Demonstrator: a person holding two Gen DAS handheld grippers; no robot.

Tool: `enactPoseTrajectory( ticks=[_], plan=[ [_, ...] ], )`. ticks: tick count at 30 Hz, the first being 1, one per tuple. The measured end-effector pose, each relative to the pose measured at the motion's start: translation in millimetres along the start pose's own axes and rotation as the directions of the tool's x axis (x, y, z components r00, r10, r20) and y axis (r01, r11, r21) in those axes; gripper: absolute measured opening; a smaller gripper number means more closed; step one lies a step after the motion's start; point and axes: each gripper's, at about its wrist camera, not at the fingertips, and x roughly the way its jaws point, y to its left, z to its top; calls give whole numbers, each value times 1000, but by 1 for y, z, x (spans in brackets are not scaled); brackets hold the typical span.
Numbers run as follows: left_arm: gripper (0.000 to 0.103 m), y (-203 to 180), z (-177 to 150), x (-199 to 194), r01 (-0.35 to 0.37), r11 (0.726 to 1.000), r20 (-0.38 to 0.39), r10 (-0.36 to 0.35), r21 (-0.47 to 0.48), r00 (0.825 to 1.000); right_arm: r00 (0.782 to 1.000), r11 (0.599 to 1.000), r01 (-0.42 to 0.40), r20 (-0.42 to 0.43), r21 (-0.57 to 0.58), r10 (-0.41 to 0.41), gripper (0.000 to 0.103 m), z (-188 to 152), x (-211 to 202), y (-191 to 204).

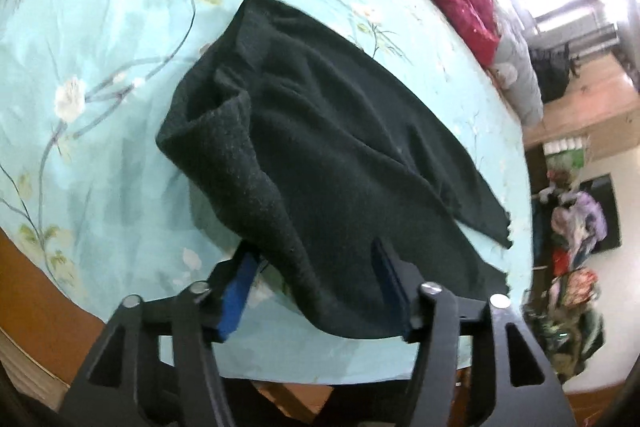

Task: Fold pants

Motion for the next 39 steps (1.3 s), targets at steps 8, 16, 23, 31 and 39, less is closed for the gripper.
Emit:
enactPoseTrajectory(
  ticks=[8, 16, 23, 31, 39],
  plan=[
    [5, 12, 4, 32, 27, 995, -79, -34, -93, 996, 990, 993, -116, -79, 6, 116, 7, -3, 27, -12],
    [8, 35, -9, 41, -119, 991, -113, 111, -68, 987, 995, 998, -56, -79, -2, 56, 8, -3, 15, -35],
    [29, 53, -7, -7, -87, 996, -41, 87, -6, 995, 998, 998, 28, -56, 51, -25, 26, -2, 1, -49],
    [60, 46, 56, -43, -79, 997, 79, 80, -12, 994, 997, 999, 48, 61, -1, -48, 56, 39, -22, -23],
    [65, 16, 131, 41, -199, 979, -22, 198, -39, 980, 995, 996, -14, -97, -87, 6, 57, 65, 65, 44]
  ],
)
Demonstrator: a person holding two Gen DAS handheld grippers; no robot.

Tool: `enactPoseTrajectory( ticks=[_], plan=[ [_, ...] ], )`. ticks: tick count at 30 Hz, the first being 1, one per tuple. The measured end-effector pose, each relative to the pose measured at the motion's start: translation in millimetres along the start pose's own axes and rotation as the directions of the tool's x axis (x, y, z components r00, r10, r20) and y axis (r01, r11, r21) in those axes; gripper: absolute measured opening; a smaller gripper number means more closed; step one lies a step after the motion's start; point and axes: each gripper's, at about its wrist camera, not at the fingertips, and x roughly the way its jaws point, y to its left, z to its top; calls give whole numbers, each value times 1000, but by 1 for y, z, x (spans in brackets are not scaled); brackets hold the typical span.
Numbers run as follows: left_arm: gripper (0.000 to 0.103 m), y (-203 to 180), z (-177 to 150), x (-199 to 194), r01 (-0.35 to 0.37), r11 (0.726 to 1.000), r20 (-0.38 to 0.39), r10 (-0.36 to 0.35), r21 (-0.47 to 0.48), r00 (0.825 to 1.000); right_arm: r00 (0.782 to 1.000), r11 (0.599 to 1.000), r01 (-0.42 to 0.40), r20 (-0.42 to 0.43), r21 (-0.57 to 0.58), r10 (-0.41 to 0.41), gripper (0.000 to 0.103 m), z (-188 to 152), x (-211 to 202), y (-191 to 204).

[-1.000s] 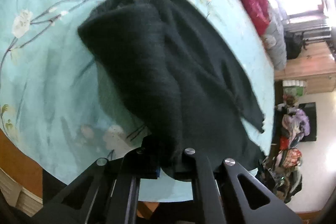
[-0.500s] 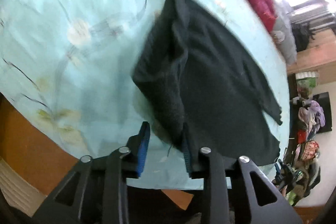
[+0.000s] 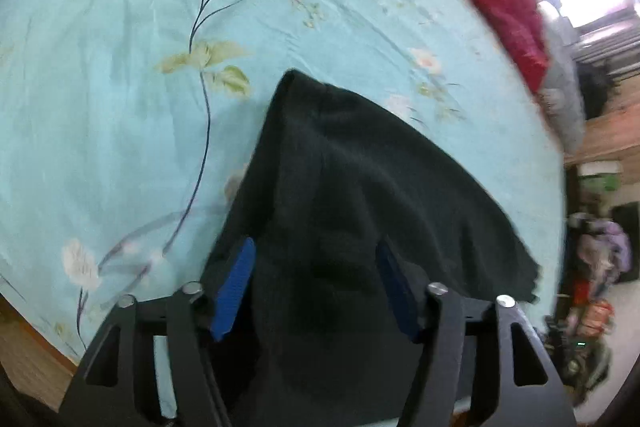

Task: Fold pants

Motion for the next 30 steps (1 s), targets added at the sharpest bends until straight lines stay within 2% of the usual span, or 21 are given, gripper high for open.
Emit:
enactPoseTrajectory(
  ticks=[5, 7, 8, 9, 11, 12, 14, 16, 17, 18, 19, 20, 24, 27, 30],
  plan=[
    [64, -12, 5, 17, -64, 997, -16, 65, 37, 998, 999, 996, -23, -40, 82, 26, 57, 17, 46, 9],
    [51, -14, 2, 21, -132, 985, -4, 133, 110, 991, 998, 998, -14, -60, 53, 17, 55, 20, 63, 17],
    [47, -15, -3, 26, -188, 970, 13, 188, 155, 982, 998, 1000, 3, -61, 4, -3, 34, 20, 69, 24],
    [46, -15, -8, 30, -217, 954, 31, 216, 205, 976, 998, 998, 26, -48, -52, -29, 21, 21, 72, 31],
    [46, -15, -12, 27, -210, 951, 51, 204, 226, 978, 996, 992, 78, -36, -99, -82, 14, 20, 81, 31],
    [44, -14, -11, 25, -200, 956, 45, 195, 216, 980, 995, 996, 73, -57, -59, -77, 14, 20, 86, 22],
    [41, -10, -3, 16, -146, 975, 22, 144, 167, 989, 998, 999, 31, -53, -11, -31, 18, 22, 80, 18],
    [45, -7, 10, 3, -71, 989, 25, 68, 131, 997, 998, 1000, 15, -55, -27, -16, 23, 26, 72, 21],
    [48, -7, 17, 1, -64, 991, 34, 60, 122, 998, 998, 999, 17, -53, -36, -19, 36, 28, 70, 23],
    [58, -8, 26, -1, -69, 992, 42, 65, 108, 997, 998, 999, 17, -51, -46, -20, 45, 32, 66, 24],
    [66, -10, 35, 0, -69, 993, 39, 65, 99, 997, 999, 998, 16, -49, -54, -19, 62, 35, 63, 26],
    [67, -12, 41, 4, -69, 993, 29, 67, 91, 997, 999, 998, 20, -40, -66, -23, 65, 39, 60, 28],
    [67, -23, 66, 35, -63, 996, -68, 68, 64, 995, 999, 996, 6, -37, -85, -9, 65, 53, 60, 37],
    [67, -30, 71, 49, -70, 995, -90, 76, 70, 993, 999, 994, -2, -52, -110, -4, 65, 60, 67, 54],
    [68, -33, 74, 54, -79, 993, -99, 88, 92, 991, 993, 977, -76, -108, -198, 56, 66, 52, 75, 85]
  ],
)
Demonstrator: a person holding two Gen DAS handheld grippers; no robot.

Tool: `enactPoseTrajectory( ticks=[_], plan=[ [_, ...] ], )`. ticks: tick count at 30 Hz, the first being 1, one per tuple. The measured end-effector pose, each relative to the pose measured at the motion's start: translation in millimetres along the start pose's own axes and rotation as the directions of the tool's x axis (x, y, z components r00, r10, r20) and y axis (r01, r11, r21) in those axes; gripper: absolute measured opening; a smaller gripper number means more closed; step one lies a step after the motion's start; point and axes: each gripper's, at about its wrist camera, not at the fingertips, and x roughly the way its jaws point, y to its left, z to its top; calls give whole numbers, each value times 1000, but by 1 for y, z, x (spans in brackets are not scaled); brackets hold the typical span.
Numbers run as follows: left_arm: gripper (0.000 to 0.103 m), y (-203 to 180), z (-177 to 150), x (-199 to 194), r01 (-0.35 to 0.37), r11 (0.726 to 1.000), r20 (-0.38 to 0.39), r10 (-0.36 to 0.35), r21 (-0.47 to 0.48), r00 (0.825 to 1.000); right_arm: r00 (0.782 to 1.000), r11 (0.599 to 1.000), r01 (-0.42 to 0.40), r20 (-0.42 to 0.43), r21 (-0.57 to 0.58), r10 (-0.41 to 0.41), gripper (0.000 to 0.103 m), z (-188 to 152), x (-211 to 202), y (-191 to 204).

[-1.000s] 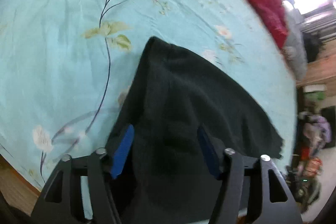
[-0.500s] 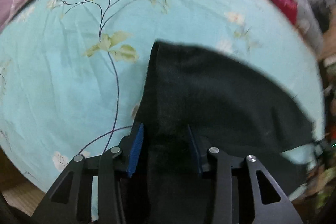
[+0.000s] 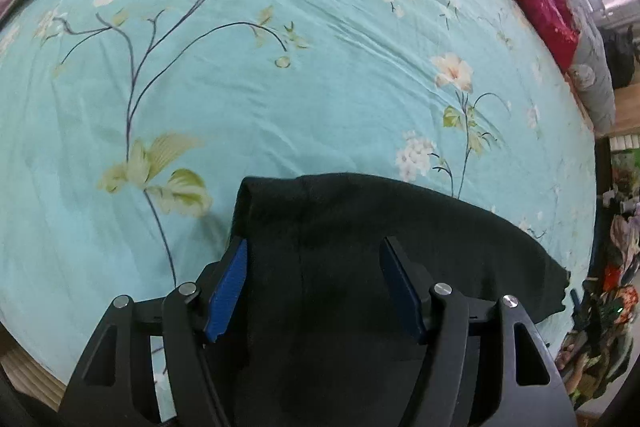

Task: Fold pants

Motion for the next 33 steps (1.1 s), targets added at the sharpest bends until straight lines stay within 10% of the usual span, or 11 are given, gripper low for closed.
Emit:
enactPoseTrajectory(
  ticks=[6, 13, 18, 29, 31, 33],
  plan=[
    [68, 4, 5, 7, 0, 1000, -34, 1, 11, 999, 987, 961, -48, -160, -272, 4, 68, -10, 47, 82],
    [73, 0, 17, 13, 16, 998, -51, -13, 65, 999, 989, 988, 73, -116, -138, -89, 68, 23, 39, 34],
    [82, -13, 16, 20, -7, 996, -33, 10, 91, 999, 975, 949, -41, -219, -311, -30, 71, 7, 58, 79],
    [79, -19, 14, 19, 43, 986, -61, -34, 161, 998, 904, 647, -245, -411, -722, -117, 72, -72, 159, 249],
    [46, -28, 5, 16, 56, 971, -45, -47, 234, 998, 899, 553, -205, -379, -808, -220, 68, -90, 174, 260],
    [36, -37, -6, 12, 75, 951, -37, -67, 300, 997, 899, 450, -212, -354, -867, -258, 40, -115, 174, 273]
  ],
)
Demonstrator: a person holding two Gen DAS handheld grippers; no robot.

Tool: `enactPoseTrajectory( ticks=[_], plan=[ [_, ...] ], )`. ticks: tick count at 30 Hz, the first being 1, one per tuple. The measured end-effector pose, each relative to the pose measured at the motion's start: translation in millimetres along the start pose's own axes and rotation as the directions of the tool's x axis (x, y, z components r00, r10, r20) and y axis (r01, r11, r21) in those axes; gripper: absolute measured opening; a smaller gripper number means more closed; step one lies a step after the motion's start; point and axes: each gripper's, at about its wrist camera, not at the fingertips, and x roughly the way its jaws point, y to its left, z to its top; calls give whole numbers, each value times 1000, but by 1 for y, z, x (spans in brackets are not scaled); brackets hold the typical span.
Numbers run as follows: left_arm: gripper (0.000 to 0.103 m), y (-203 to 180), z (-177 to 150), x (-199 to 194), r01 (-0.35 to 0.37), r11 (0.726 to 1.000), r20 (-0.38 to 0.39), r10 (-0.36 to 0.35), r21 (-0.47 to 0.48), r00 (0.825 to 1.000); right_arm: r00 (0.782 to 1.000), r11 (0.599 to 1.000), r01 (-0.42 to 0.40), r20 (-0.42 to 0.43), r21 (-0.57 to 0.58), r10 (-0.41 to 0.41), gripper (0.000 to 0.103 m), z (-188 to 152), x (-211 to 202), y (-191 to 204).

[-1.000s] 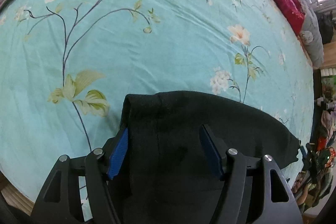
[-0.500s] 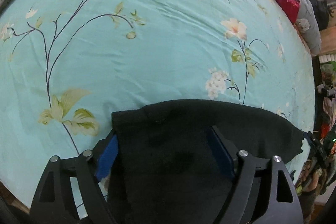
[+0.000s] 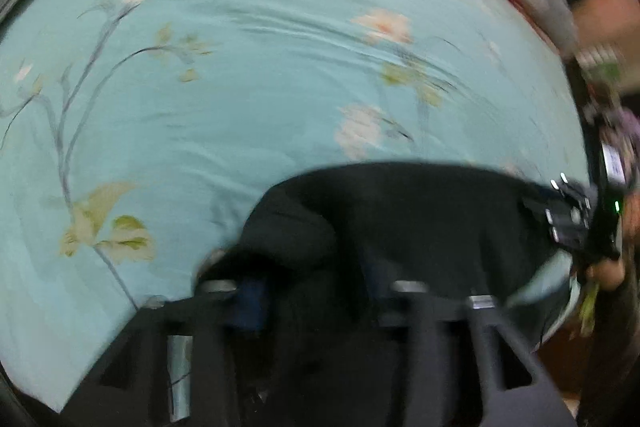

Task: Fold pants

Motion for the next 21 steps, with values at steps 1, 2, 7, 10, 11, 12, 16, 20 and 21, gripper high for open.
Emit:
enactPoseTrajectory(
  ticks=[1, 2, 7, 10, 11, 12, 16, 20, 21],
  plan=[
    [32, -7, -5, -4, -19, 999, 30, 18, 34, 999, 1000, 1000, 13, 14, -22, -13, 28, -1, -3, 7],
    [24, -15, -9, -6, -56, 995, 60, 51, 79, 997, 999, 998, 49, 26, -37, -48, 18, -1, -6, 13],
    [1, -39, -29, -38, -115, 984, 197, 87, 135, 976, 985, 985, 167, 50, -36, -165, 7, -10, -22, 30],
    [1, -42, -46, -63, -132, 982, 267, 92, 135, 959, 977, 982, 190, 100, -7, -188, 7, -21, -45, 39],
    [1, -42, -56, -73, -137, 982, 296, 94, 128, 951, 975, 982, 191, 116, 8, -190, 7, -27, -54, 40],
    [1, -41, -63, -80, -135, 984, 311, 92, 120, 946, 972, 981, 190, 134, 26, -192, 7, -36, -64, 42],
    [1, -28, -104, -104, -101, 992, 360, 69, 69, 931, 962, 980, 173, 196, 94, -189, 7, -75, -97, 51],
    [2, -12, -155, -109, -30, 999, 358, 21, 18, 933, 960, 981, 106, 240, 165, -145, 7, -121, -112, 66],
    [3, -7, -167, -103, -17, 1000, 343, 17, -2, 939, 960, 980, 81, 248, 183, -126, 7, -137, -113, 72]
  ],
)
